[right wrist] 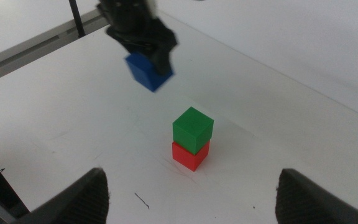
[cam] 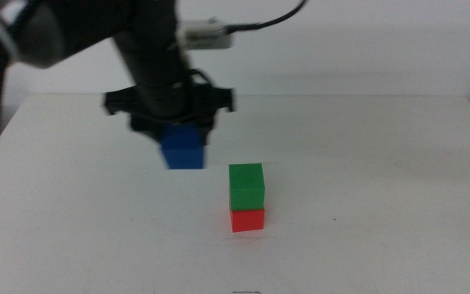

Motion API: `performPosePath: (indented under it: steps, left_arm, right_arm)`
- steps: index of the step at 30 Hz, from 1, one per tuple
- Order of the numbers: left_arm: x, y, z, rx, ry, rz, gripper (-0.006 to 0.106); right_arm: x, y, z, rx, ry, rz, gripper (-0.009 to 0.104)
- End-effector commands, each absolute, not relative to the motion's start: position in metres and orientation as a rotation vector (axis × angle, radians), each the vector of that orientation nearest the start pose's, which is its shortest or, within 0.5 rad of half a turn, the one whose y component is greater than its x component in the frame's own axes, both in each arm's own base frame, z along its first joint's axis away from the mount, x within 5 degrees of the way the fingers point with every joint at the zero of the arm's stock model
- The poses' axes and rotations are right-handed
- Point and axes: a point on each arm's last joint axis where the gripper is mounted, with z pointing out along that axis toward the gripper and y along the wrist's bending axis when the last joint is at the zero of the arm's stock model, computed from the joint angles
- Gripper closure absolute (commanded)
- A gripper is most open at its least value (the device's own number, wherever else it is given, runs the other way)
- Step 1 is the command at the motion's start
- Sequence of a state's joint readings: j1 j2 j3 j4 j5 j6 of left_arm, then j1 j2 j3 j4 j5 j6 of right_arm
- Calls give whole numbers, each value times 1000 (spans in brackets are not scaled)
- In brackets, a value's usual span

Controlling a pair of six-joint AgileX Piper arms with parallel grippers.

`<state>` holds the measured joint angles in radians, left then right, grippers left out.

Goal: Stack red cubes first, then green, then blue cubes in a specific spot.

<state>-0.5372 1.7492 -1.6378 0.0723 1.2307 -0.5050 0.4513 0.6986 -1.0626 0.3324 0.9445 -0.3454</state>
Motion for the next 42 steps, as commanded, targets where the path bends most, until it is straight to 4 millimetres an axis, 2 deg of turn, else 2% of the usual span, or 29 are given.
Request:
performPosePath:
  steps: [1,6,11,18,33,42]
  left_arm:
    - [303,-200,356,51,2771,-198,90]
    - [297,-235,360,-6,2752,-274,89]
    - [304,-250,348,-16,2773,-265,89]
    - [314,-257,331,-14,2799,-238,89]
    - [324,-264,316,-2,2778,-218,89]
    - [327,-267,314,0,2760,-248,89]
  right_arm:
    - [83,66,437,-725,1817,459,15]
    - [83,66,437,-725,1817,459,15]
    - [83,66,437,-725,1817,459,15]
    - [83,66,437,-725,1817,459,15]
    - [83,66,437,-725,1817,459,15]
    - [83,66,437,-725,1817,459,15]
